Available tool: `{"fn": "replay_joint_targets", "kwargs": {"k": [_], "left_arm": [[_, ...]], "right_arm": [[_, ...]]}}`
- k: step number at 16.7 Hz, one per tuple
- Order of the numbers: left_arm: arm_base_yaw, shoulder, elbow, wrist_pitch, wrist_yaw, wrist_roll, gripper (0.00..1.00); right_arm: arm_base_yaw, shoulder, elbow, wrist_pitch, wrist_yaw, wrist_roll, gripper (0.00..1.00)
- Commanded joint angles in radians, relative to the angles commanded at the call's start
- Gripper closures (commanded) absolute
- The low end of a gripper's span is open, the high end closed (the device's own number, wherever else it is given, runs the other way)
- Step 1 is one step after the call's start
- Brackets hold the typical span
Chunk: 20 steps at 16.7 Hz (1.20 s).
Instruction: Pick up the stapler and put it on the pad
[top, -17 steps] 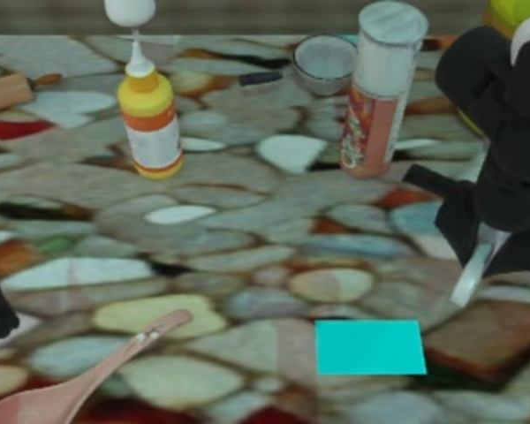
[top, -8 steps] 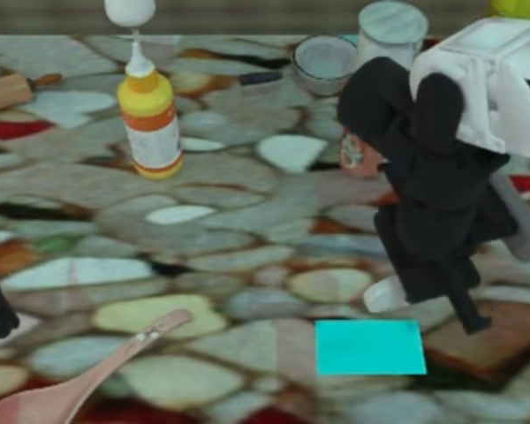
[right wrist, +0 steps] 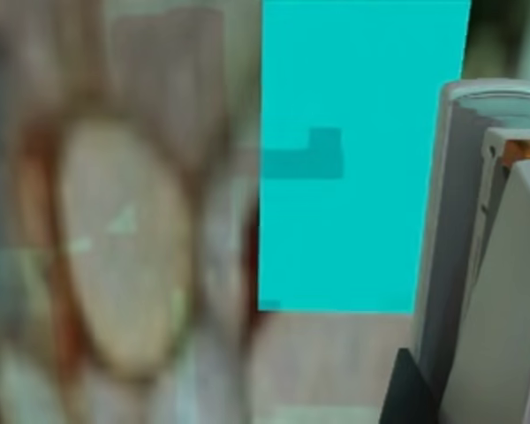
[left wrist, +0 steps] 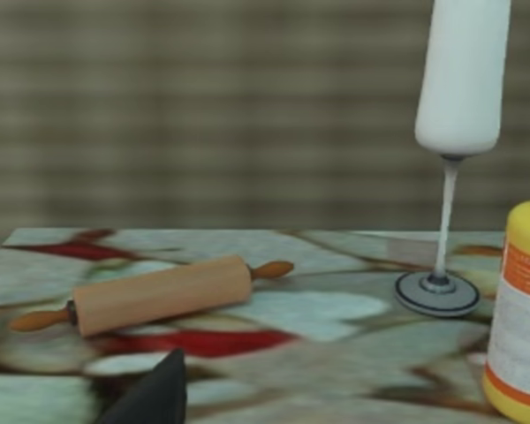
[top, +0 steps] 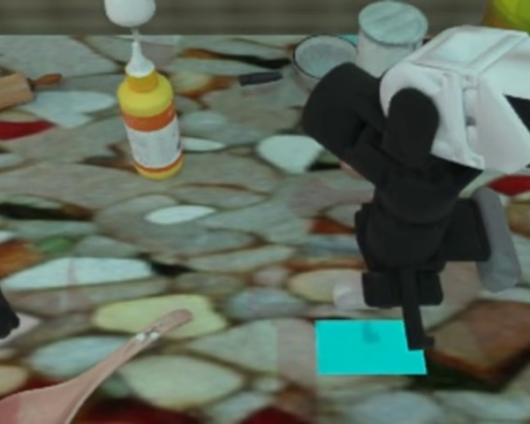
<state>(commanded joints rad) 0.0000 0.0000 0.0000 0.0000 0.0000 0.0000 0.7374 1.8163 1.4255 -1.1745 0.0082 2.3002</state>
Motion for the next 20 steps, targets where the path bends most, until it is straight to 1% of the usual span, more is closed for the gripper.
{"fn": "replay_joint_targets", "kwargs": {"k": [6,8,14,16,20], "left_arm": [[0.0,0.0,0.0,0.0,0.0,0.0,0.0],[0.0,0.0,0.0,0.0,0.0,0.0,0.0],[0.0,0.0,0.0,0.0,0.0,0.0,0.0],[0.0,0.0,0.0,0.0,0.0,0.0,0.0],[0.0,0.0,0.0,0.0,0.0,0.0,0.0]], "right_arm": [[-0.005,0.008,-0.016,0.016,0.0,-0.001,1.0],[-0.005,0.026,-0.054,0.073,0.0,-0.002,1.0],[-0.003,0.112,-0.22,0.34,0.0,0.0,1.0],[-0.001,0.127,-0.248,0.376,0.001,0.001,1.0],[-0.001,0.129,-0.249,0.378,0.001,0.001,1.0]]}}
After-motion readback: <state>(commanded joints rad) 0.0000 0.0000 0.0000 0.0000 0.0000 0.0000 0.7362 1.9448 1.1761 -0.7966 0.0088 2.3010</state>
